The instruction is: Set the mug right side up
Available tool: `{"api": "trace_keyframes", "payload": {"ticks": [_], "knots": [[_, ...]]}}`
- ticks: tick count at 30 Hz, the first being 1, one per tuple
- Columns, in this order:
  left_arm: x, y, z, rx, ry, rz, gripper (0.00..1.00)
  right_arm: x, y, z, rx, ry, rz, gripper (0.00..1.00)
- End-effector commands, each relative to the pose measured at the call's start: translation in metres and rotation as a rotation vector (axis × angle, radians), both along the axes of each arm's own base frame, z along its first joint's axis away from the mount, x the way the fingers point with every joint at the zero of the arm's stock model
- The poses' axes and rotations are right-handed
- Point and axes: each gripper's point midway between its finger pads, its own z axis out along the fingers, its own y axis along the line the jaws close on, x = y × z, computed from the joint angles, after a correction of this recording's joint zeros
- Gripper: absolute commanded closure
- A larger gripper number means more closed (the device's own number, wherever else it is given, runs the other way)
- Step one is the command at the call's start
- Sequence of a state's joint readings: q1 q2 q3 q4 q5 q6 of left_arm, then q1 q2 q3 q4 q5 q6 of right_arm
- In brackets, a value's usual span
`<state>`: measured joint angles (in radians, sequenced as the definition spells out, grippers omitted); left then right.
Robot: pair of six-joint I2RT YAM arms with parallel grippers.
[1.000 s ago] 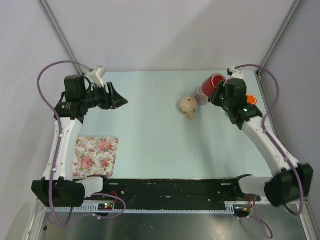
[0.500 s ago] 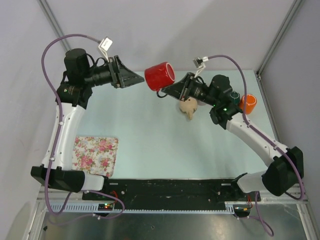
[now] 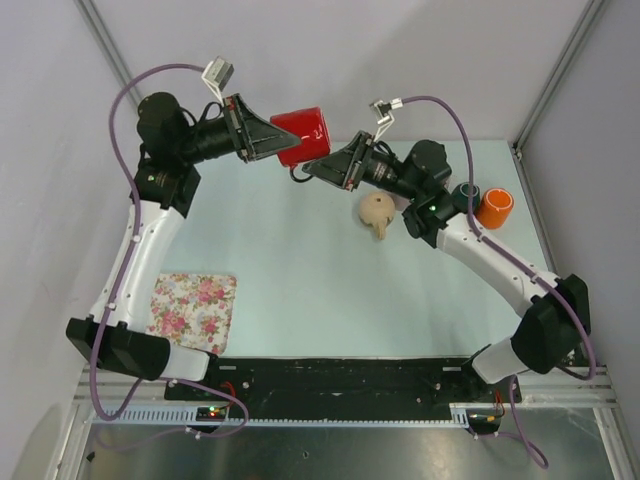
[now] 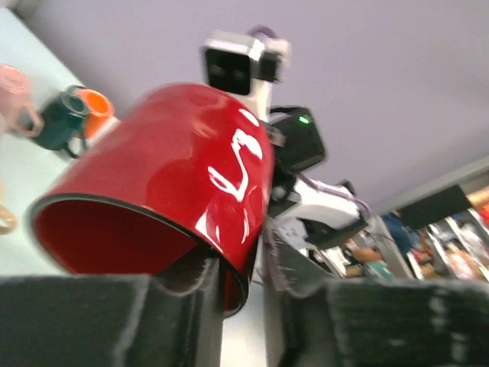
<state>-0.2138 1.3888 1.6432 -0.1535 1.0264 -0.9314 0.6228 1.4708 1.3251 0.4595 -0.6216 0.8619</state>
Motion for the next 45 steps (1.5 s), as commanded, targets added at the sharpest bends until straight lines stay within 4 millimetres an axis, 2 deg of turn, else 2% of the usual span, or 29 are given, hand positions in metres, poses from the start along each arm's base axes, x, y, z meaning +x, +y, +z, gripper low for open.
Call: {"api": "trace_keyframes", "payload": {"ticks": [1, 3, 5, 7, 8, 9, 11, 13, 15, 19, 23, 27, 29, 31, 36, 43, 45], "knots": [[-0.012, -0.008, 0.03, -0.137, -0.029, -0.084, 0.9, -0.015, 0.016, 0.016, 0.038, -0.047, 0.099, 1.0], [-0.008, -0.007, 0.023, -0.141, -0.016, -0.071, 0.97, -0.009, 0.02, 0.004, 0.018, -0.017, 0.101, 1.0], [0.006, 0.0, 0.008, -0.144, 0.013, -0.006, 0.99, 0.0, 0.022, -0.01, -0.019, 0.012, 0.076, 0.77], [0.03, 0.015, -0.019, -0.1, 0.038, 0.109, 1.0, 0.013, 0.021, -0.037, -0.11, 0.068, 0.019, 0.45], [0.048, 0.029, -0.044, -0.035, 0.12, 0.213, 1.0, 0.021, 0.018, -0.049, -0.154, 0.092, -0.032, 0.23], [0.061, 0.042, -0.064, 0.073, 0.092, 0.301, 1.0, 0.027, 0.014, -0.066, -0.217, 0.113, -0.075, 0.12], [0.077, 0.074, -0.105, 0.311, 0.04, 0.456, 1.0, 0.04, 0.003, -0.094, -0.327, 0.15, -0.176, 0.03], [0.083, 0.109, -0.139, 0.557, -0.037, 0.569, 1.0, 0.047, -0.009, -0.118, -0.43, 0.173, -0.248, 0.01], [0.079, 0.146, -0.17, 0.809, -0.09, 0.626, 1.0, 0.052, -0.021, -0.136, -0.517, 0.182, -0.312, 0.01], [0.044, 0.217, -0.229, 1.275, -0.05, 0.595, 1.0, 0.051, -0.04, -0.163, -0.662, 0.182, -0.372, 0.01], [-0.002, 0.285, -0.278, 1.452, 0.175, 0.536, 1.0, 0.047, -0.046, -0.178, -0.739, 0.174, -0.372, 0.01], [-0.043, 0.34, -0.319, 1.522, 0.392, 0.52, 1.0, 0.046, -0.043, -0.181, -0.749, 0.156, -0.355, 0.01], [-0.057, 0.358, -0.336, 1.506, 0.481, 0.519, 1.0, 0.047, -0.041, -0.181, -0.746, 0.15, -0.353, 0.01], [-0.063, 0.366, -0.35, 1.447, 0.523, 0.506, 1.0, 0.049, -0.04, -0.182, -0.743, 0.146, -0.351, 0.01], [-0.065, 0.396, -0.376, 1.435, 0.561, 0.554, 1.0, 0.049, -0.038, -0.183, -0.744, 0.146, -0.348, 0.01], [-0.06, 0.408, -0.411, 1.409, 0.644, 0.52, 1.0, 0.051, -0.042, -0.188, -0.769, 0.149, -0.361, 0.01], [-0.06, 0.408, -0.419, 1.4, 0.66, 0.506, 0.96, 0.052, -0.046, -0.192, -0.79, 0.155, -0.376, 0.01]]}}
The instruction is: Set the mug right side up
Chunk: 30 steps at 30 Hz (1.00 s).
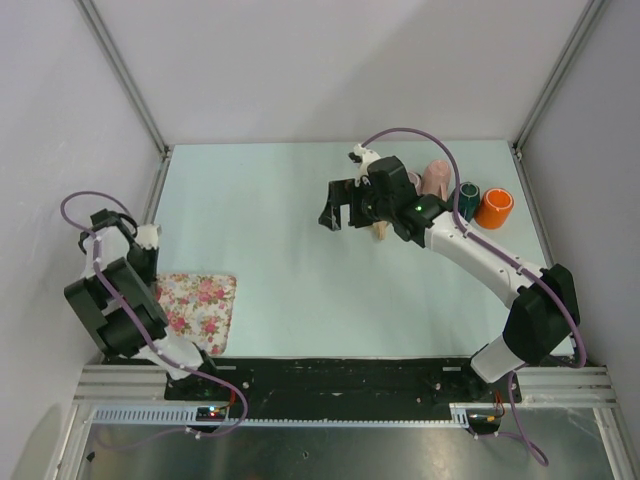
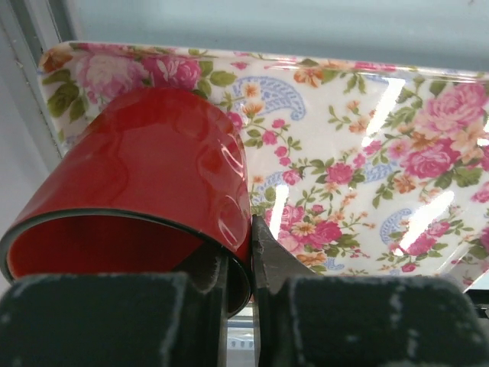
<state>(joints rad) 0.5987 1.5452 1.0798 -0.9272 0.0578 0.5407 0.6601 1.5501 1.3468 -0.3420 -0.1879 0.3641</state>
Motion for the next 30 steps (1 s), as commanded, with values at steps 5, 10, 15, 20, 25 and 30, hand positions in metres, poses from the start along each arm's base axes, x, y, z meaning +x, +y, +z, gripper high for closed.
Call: {"api": "trace_keyframes", "payload": {"ticks": [5, 10, 15, 20, 25, 30], "knots": [[0.016, 0.014, -0.008, 0.021, -0.039, -0.034, 0.69, 0.016, -0.04, -0.007, -0.189, -0.056, -0.167, 0.01], [0.023, 0.017, 0.018, 0.072, -0.119, -0.039, 0.43, 0.036, -0.106, -0.045, -0.461, -0.03, -0.365, 0.01], [0.035, 0.013, 0.059, 0.102, -0.24, -0.037, 0.3, 0.056, -0.143, -0.097, -0.571, 0.082, -0.441, 0.12], [0.052, -0.011, 0.1, 0.116, -0.346, -0.07, 0.28, 0.078, -0.132, -0.129, -0.548, 0.093, -0.396, 0.21], [0.074, -0.054, 0.126, 0.099, -0.417, -0.151, 0.27, 0.097, -0.131, -0.151, -0.503, 0.131, -0.41, 0.31], [0.089, -0.096, 0.136, 0.053, -0.444, -0.233, 0.27, 0.105, -0.121, -0.174, -0.49, 0.152, -0.381, 0.39]]}}
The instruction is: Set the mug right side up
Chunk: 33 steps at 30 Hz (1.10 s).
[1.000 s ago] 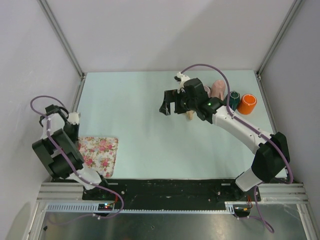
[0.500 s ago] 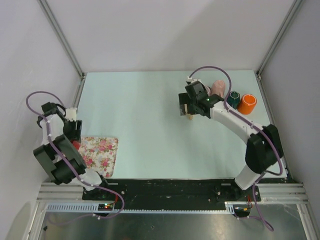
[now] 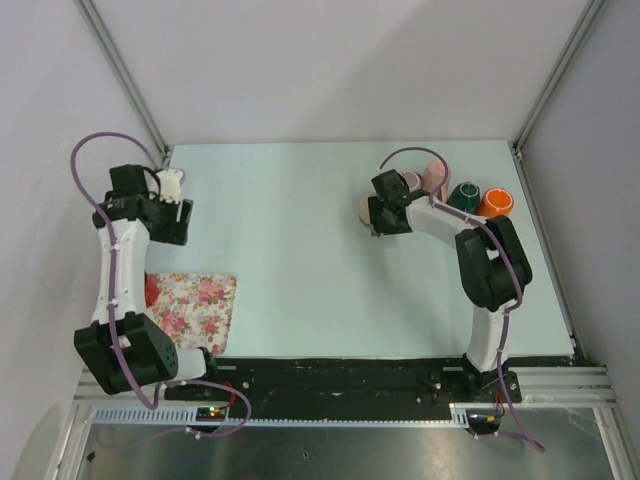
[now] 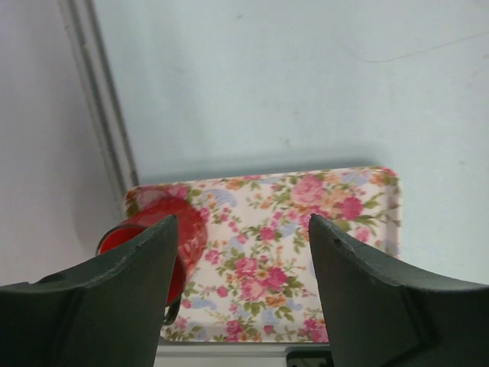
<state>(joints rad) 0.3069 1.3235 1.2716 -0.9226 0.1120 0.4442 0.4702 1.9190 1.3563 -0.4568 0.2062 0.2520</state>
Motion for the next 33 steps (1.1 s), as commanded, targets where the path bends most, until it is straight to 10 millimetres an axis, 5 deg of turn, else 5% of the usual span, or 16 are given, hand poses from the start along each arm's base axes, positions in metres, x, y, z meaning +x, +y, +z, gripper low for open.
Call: {"api": "trace_keyframes", "payload": {"ticks": [1, 5, 8, 11, 15, 19, 23, 27, 33], "knots": [[0.008, -0.036, 0.017, -0.051, -0.031, -0.046, 0.27, 0.027, 0.017, 0.001, 0.058, -0.058, 0.014, 0.45], [0.013, -0.064, 0.026, -0.091, -0.049, -0.119, 0.27, 0.034, 0.017, 0.005, 0.051, -0.079, 0.008, 0.78], [0.015, -0.087, 0.038, -0.162, -0.08, -0.176, 0.28, 0.034, 0.022, 0.025, 0.078, -0.103, 0.026, 0.97], [0.016, -0.114, 0.056, -0.288, -0.123, -0.23, 0.28, 0.029, 0.04, 0.066, 0.174, -0.15, 0.085, 1.0], [0.017, -0.146, 0.093, -0.45, -0.195, -0.306, 0.25, 0.009, 0.094, 0.167, 0.492, -0.297, 0.268, 1.0], [0.012, -0.179, 0.146, -0.616, -0.277, -0.417, 0.12, -0.035, 0.146, 0.285, 0.898, -0.455, 0.484, 1.0], [0.001, -0.209, 0.192, -0.764, -0.319, -0.566, 0.01, -0.076, 0.177, 0.363, 1.173, -0.552, 0.633, 1.0], [-0.002, -0.23, 0.223, -0.896, -0.301, -0.623, 0.01, -0.1, 0.195, 0.403, 1.383, -0.572, 0.709, 1.0], [-0.007, -0.251, 0.254, -0.998, -0.292, -0.703, 0.12, -0.115, 0.216, 0.42, 1.461, -0.562, 0.772, 1.0]]}}
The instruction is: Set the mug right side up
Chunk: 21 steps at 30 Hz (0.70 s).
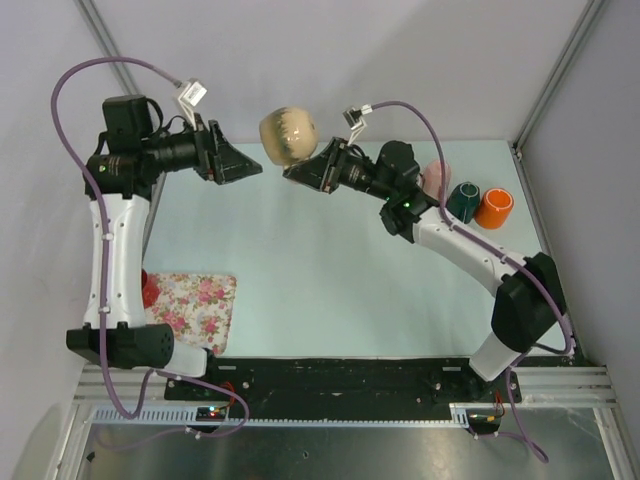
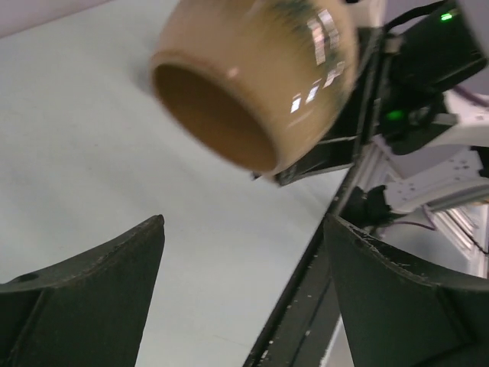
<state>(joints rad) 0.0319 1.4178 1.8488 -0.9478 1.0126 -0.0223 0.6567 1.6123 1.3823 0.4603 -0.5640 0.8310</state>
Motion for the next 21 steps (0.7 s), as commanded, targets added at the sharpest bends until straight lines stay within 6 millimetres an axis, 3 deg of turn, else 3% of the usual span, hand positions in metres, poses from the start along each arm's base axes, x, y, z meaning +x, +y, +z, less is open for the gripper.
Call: {"api": "trace_keyframes", "payload": {"ticks": [1, 8, 14, 16, 18, 20, 21], "knots": [[-0.013, -0.02, 0.031, -0.116, 0.021, -0.103, 0.13, -0.023, 0.004, 0.069, 0.187, -0.136, 0.078, 1.0], [-0.006, -0.036, 0.038, -0.147, 0.031, -0.12, 0.19, -0.038, 0.025, 0.067, 0.18, -0.12, 0.151, 1.0], [0.012, -0.04, 0.037, -0.183, 0.077, -0.075, 0.32, -0.049, 0.043, 0.058, 0.191, -0.083, 0.243, 1.0], [0.016, -0.042, 0.035, -0.205, 0.107, -0.072, 0.48, -0.048, 0.049, 0.051, 0.18, -0.058, 0.262, 1.0], [0.02, -0.042, 0.033, -0.218, 0.125, -0.062, 0.84, -0.044, 0.057, 0.037, 0.161, -0.023, 0.278, 1.0], [0.023, -0.041, 0.028, -0.219, 0.136, -0.043, 0.96, -0.04, 0.062, 0.021, 0.124, 0.009, 0.288, 0.96], [0.023, -0.04, 0.024, -0.216, 0.143, -0.031, 0.98, -0.037, 0.064, 0.013, 0.096, 0.014, 0.278, 0.81]]}}
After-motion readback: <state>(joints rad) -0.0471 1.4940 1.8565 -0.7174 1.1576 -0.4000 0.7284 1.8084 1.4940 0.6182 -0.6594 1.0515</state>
